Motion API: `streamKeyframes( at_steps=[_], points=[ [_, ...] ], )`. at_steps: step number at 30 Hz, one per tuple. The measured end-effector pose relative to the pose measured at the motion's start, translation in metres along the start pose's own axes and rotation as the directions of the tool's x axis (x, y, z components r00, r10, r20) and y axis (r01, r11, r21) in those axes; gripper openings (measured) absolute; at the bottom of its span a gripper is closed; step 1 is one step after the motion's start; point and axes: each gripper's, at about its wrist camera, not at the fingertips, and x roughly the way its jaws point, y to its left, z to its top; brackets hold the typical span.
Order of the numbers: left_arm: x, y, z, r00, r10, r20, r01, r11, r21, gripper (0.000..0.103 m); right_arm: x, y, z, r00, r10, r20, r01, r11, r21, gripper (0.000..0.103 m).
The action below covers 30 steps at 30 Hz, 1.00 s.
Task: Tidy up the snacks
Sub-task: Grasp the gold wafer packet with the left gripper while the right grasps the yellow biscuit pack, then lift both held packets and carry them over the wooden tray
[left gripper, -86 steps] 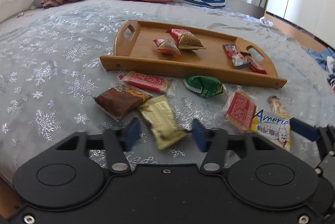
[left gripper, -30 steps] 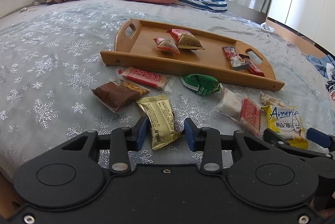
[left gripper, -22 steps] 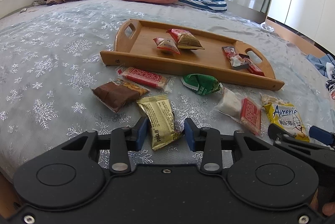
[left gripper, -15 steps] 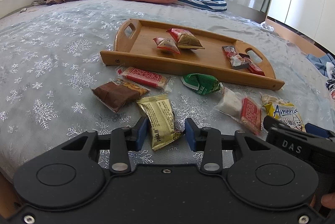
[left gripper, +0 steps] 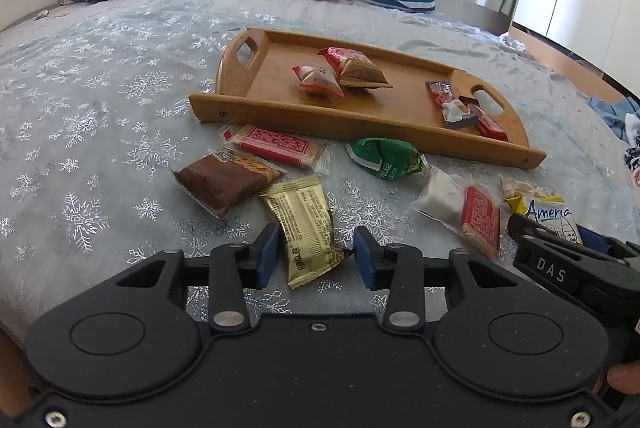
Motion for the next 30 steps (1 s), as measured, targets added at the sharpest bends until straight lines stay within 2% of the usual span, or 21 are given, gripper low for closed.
streamKeyframes(
  at_steps=[2,4,6,14,19,30],
  points=[
    [-0.001,0.002,0.002,1.0,-0.01,-0.003,0.009,1.0,-0.019,0.034,-0.001,-0.001,0.0,1.0,0.008,0.002,-0.008,1.0,0.004,0.061],
    [-0.003,0.004,0.003,1.0,-0.017,-0.006,0.017,1.0,-0.024,0.033,-0.003,-0.002,0.0,1.0,0.01,0.006,-0.01,1.0,0.0,0.058],
    [-0.006,0.004,0.004,1.0,-0.022,-0.005,0.022,1.0,-0.021,0.022,-0.005,-0.003,0.0,1.0,0.012,0.012,-0.012,1.0,-0.003,0.058],
    [-0.015,0.0,0.011,0.999,-0.04,0.018,0.041,0.999,-0.01,0.021,-0.019,-0.009,0.01,0.998,0.017,0.061,-0.018,1.0,0.021,0.058],
    [-0.023,-0.002,0.026,0.997,-0.058,0.057,0.058,0.998,-0.002,0.021,-0.023,-0.01,0.02,0.995,0.034,0.093,-0.037,0.999,0.029,0.058],
    [-0.018,0.001,0.082,0.988,-0.07,0.138,0.069,0.998,0.01,0.021,-0.002,-0.006,0.058,0.985,0.156,0.074,-0.159,0.986,0.04,0.058]
  ],
)
